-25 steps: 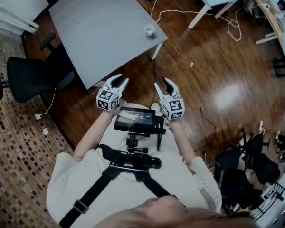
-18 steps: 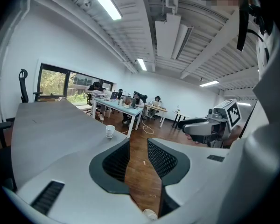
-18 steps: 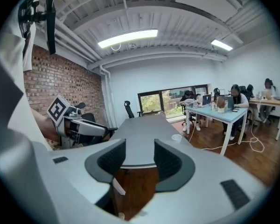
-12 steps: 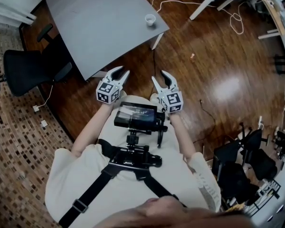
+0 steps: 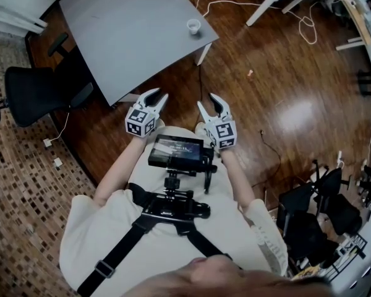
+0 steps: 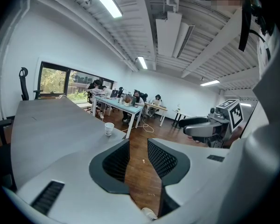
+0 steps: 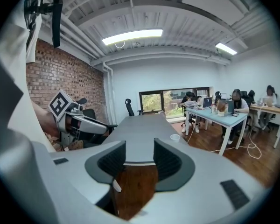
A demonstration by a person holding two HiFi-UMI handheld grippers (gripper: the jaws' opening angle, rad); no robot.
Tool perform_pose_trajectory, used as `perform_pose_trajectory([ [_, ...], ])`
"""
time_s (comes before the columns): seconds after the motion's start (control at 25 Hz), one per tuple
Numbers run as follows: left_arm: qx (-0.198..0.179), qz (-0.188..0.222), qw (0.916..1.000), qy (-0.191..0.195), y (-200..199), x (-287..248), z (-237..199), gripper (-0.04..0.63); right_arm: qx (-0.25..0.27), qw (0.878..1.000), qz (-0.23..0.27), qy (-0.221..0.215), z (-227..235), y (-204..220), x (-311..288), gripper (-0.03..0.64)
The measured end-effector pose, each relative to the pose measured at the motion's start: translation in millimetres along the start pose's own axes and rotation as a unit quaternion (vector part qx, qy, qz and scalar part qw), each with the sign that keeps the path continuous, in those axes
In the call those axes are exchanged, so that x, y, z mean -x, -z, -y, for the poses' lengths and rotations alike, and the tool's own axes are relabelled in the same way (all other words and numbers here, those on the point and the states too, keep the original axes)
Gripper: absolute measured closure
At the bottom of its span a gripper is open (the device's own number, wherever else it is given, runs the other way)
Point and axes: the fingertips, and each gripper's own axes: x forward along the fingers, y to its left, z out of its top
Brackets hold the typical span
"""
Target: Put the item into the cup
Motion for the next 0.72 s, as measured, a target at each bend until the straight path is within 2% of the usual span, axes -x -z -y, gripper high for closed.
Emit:
perform_pose_trajectory([
  [0.72, -0.005, -0.012, 0.9999, 0.004, 4.1, -3.2, -1.0, 0.472, 0.001, 1.000, 0.003, 0.009, 3.3, 2.6, -0.4, 0.414],
])
